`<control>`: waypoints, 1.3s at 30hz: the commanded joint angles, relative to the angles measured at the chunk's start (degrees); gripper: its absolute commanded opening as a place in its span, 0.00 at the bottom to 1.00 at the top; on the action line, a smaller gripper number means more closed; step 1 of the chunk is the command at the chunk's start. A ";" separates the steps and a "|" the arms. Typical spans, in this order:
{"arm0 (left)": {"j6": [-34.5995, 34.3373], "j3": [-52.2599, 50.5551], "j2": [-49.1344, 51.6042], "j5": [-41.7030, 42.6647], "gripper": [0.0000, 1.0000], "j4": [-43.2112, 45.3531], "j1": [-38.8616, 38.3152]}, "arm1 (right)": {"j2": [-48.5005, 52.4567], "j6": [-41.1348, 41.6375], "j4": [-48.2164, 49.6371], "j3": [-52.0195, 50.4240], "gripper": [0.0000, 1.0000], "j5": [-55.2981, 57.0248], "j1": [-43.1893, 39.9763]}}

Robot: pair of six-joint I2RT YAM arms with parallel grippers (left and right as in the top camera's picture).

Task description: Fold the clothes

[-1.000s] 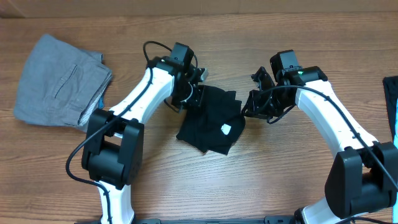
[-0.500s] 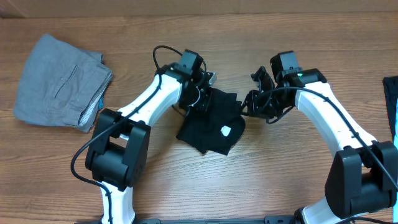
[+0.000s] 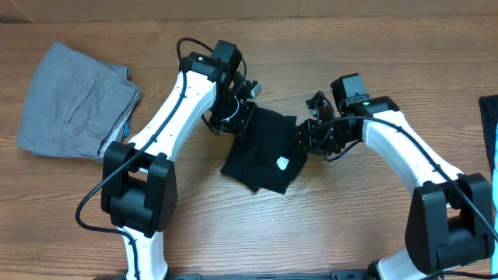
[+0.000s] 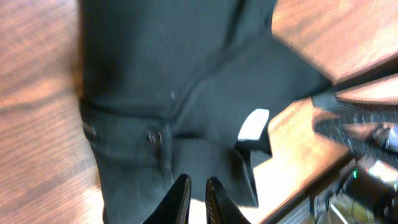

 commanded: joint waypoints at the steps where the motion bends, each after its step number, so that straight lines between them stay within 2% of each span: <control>1: 5.49 -0.26 -1.07 1.40 0.09 -0.74 -1.25 | -0.13 3.93 3.93 -2.27 0.23 1.46 1.18; 3: 6.16 -2.16 -1.07 0.98 0.04 0.52 -2.47 | -0.13 5.31 5.09 -2.62 0.19 2.34 1.25; 9: 5.11 -11.23 -1.03 0.04 0.04 11.47 -6.67 | -0.13 5.31 4.76 -2.62 0.16 4.26 0.96; 15: -6.95 -20.70 -0.94 -9.75 0.04 30.99 -7.82 | -0.13 5.31 2.86 -2.62 0.15 4.46 0.98; 18: -10.47 -22.40 -0.94 -12.81 0.04 36.15 -7.82 | -0.13 5.07 0.35 -2.62 0.20 3.48 1.09; 26: -11.15 -22.03 -0.94 -12.28 0.04 36.26 -7.82 | -0.13 -5.09 -9.07 -2.69 0.38 -2.38 2.67; 33: -11.10 -21.31 -0.98 -6.32 0.05 35.04 -7.80 | -0.13 -3.78 -0.50 -5.16 0.43 4.70 7.54; 39: -11.04 -18.88 -0.98 -6.47 0.06 31.12 -7.69 | -0.07 -2.49 2.38 -6.88 0.45 6.69 7.82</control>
